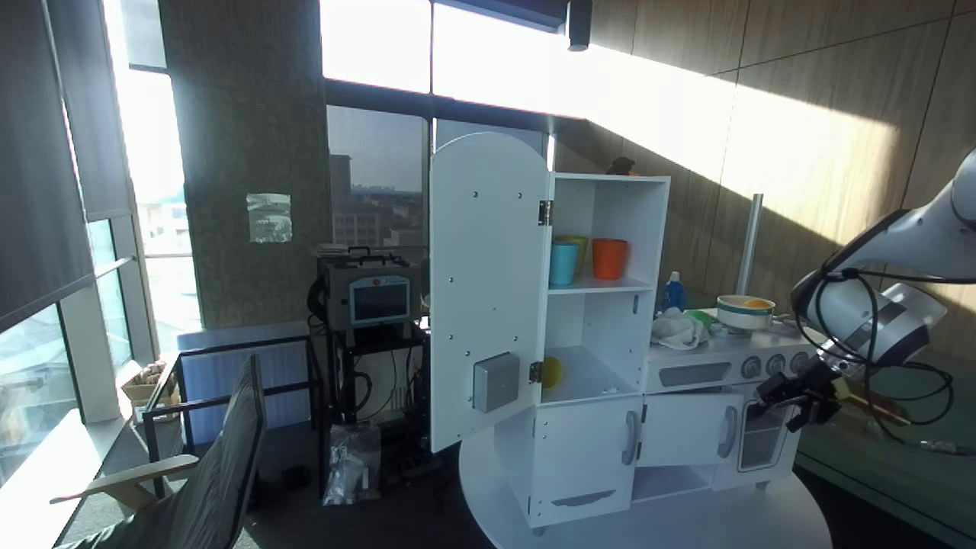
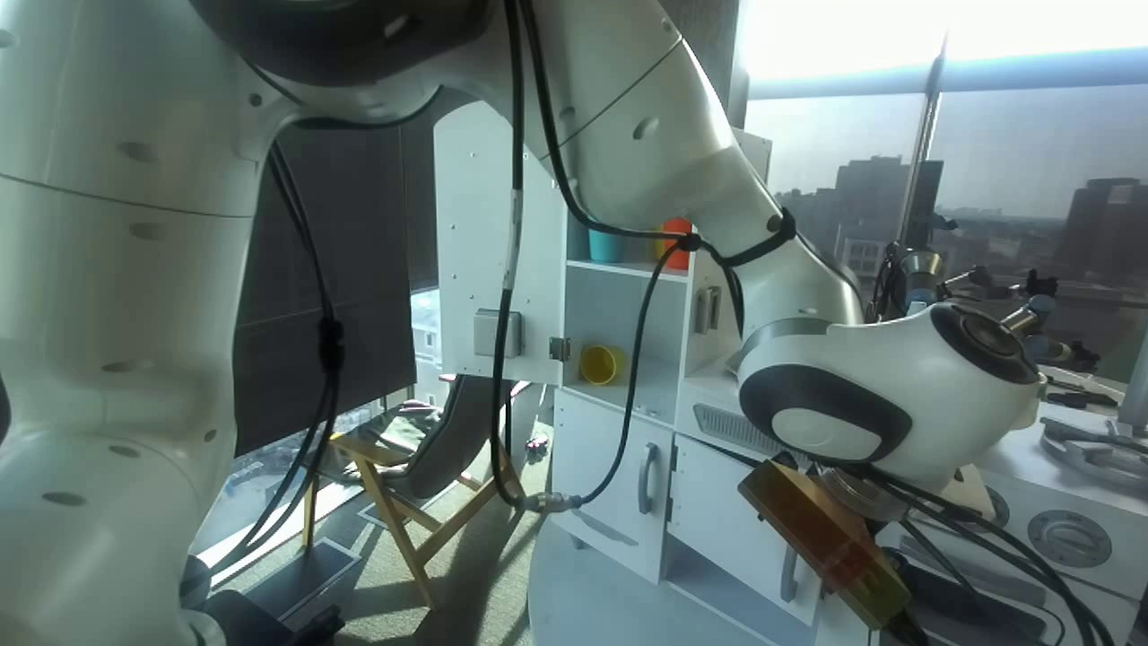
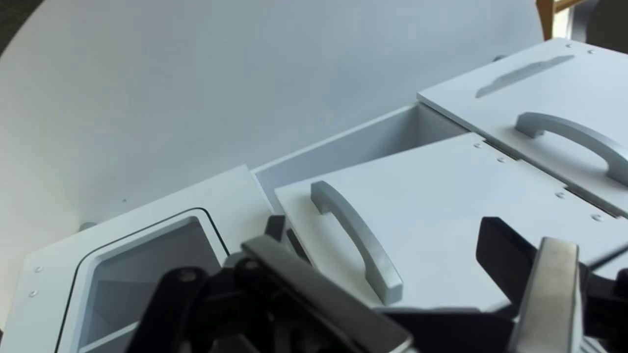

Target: Open the middle cabinet door at the bottom and close the top left cabinet door

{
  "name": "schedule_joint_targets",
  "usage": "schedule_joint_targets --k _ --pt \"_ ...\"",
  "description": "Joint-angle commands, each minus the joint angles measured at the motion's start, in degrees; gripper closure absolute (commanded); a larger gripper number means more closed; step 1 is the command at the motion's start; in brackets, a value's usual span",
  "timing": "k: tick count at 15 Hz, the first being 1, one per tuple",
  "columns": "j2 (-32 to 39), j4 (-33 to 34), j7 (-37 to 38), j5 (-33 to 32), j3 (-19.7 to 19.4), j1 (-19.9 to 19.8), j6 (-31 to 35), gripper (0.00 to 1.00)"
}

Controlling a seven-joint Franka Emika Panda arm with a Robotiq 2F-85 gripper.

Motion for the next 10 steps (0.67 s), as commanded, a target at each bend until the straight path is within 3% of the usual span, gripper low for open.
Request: schedule_joint_targets --k 1,5,10 --pt "-4.30 2.29 -1.24 9.26 -3.68 1.06 -10.75 0.00" --pt "-1.46 8.61 2.46 17.15 -6.85 3.76 -18.37 0.00" --pt "5.29 15.02 12.89 21.79 -9.16 6.64 -18.88 0.00"
